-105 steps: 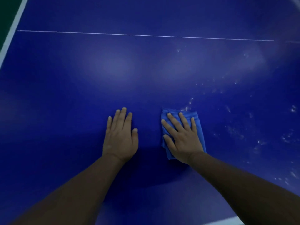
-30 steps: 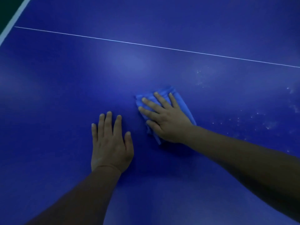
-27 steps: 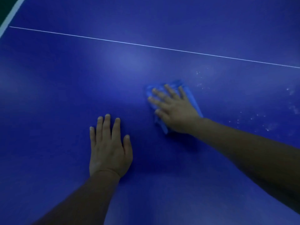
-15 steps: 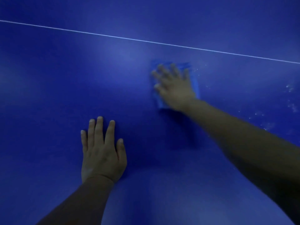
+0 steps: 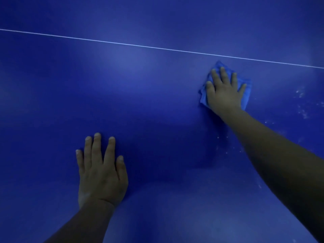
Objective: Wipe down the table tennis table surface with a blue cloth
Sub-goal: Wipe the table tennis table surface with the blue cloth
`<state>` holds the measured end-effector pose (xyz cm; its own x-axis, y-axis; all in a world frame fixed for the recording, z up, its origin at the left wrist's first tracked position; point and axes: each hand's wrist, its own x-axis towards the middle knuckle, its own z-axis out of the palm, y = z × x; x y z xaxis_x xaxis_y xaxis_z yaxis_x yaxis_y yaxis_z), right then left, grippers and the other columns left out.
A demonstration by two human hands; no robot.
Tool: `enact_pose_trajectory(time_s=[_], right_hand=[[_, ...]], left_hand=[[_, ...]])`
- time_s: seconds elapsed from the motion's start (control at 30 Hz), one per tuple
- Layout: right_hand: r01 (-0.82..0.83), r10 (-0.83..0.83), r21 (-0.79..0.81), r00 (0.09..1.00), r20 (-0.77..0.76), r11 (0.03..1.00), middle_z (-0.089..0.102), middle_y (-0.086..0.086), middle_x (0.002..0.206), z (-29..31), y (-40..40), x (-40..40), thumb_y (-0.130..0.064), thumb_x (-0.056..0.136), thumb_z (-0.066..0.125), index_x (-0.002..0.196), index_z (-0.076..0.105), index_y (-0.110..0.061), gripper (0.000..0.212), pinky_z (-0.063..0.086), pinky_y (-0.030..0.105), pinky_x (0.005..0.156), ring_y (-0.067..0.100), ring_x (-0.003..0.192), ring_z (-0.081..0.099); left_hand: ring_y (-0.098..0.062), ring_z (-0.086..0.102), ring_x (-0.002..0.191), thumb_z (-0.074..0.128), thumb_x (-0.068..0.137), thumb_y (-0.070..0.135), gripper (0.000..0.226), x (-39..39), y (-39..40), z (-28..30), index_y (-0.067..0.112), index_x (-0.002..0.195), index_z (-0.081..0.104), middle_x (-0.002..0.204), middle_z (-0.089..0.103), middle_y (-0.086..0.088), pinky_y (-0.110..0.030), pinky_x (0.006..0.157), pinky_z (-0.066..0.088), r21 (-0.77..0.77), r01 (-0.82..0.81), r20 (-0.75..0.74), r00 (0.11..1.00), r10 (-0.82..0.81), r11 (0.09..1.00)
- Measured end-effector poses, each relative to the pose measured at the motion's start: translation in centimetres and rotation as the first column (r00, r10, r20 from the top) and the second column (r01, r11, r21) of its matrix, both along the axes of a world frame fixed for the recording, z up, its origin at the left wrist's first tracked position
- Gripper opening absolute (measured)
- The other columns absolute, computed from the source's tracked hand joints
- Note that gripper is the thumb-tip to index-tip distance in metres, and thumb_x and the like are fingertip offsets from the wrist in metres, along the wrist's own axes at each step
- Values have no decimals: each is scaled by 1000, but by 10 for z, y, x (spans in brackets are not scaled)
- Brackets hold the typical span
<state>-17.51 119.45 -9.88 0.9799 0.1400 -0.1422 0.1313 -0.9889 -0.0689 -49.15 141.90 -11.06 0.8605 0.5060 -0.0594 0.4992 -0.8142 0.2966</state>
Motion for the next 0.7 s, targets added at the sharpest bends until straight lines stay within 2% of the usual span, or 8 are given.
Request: enact_pose_trajectory(time_s=[0.07, 0.2, 0.33, 0.43, 0.5, 0.6, 0.63, 0.7], right_hand=[[-34, 34, -20, 999, 28, 999, 5, -10, 168, 0, 18, -24, -49, 104, 27, 159, 17, -36, 57, 1, 66, 118, 29, 154, 0], [-364, 363, 16, 931, 46, 931, 3, -11, 168, -6, 115, -77, -50, 104, 26, 158, 15, -39, 57, -6, 65, 118, 29, 155, -4], [-452, 453, 60, 891, 3, 890, 6, -10, 168, -5, 176, -39, -47, 105, 23, 158, 19, -37, 55, -7, 63, 118, 28, 154, -3], [-297, 299, -49, 953, 48, 954, 11, -8, 168, -10, 120, 24, -46, 103, 25, 157, 23, -36, 54, 4, 68, 116, 33, 154, 6], [-7, 11, -34, 995, 98, 999, 12, -6, 167, -8, 43, 59, -43, 103, 25, 156, 25, -35, 55, 7, 72, 114, 35, 153, 8], [415, -417, 68, 909, 9, 907, 8, -8, 168, 6, -33, 77, -46, 101, 21, 157, 21, -35, 58, 3, 70, 115, 33, 154, 2], [440, -441, 67, 897, -1, 895, 7, -7, 168, 8, -30, 72, -46, 101, 21, 158, 20, -35, 58, 2, 70, 115, 33, 154, 2], [235, -236, 34, 971, 42, 971, 7, -7, 168, 4, 6, 47, -44, 103, 23, 158, 20, -34, 56, 3, 71, 115, 34, 154, 3]], left_hand=[[-29, 6, 154, 26, 100, 41, 61, 0, 0, -1, 11, 151, 39, 163, 21, -16, -42, 124, -9, 0, 1, 0, 1000, -1, 1000], [-32, 11, 153, 28, 99, 42, 61, 0, 1, -4, 10, 149, 41, 161, 24, -17, -42, 124, -8, 20, 7, 9, 1000, -7, 1000], [-33, 12, 153, 29, 98, 42, 62, 1, 2, -5, 9, 148, 44, 161, 26, -18, -40, 123, -9, 11, -2, 28, 1000, 2, 1000], [-32, 10, 154, 28, 99, 44, 63, 1, 1, -3, 9, 148, 44, 161, 25, -18, -41, 124, -8, 5, 0, 19, 1000, 0, 1000], [-31, 8, 154, 27, 99, 44, 64, 1, 1, -3, 9, 149, 43, 162, 24, -18, -44, 124, -6, 0, 3, 11, 1000, -3, 1000], [-30, 7, 154, 26, 99, 44, 64, 0, 1, -2, 9, 150, 42, 162, 23, -18, -48, 125, -3, -7, 5, -1, 1000, -5, 1000], [-30, 7, 155, 26, 99, 44, 63, 0, 0, -1, 9, 150, 41, 163, 23, -18, -48, 125, -4, -6, 8, -10, 1000, -8, 1000], [-30, 6, 155, 26, 99, 44, 63, 1, 0, 1, 10, 150, 41, 163, 22, -17, -45, 125, -7, -4, 12, -20, 1000, -12, 1000]])
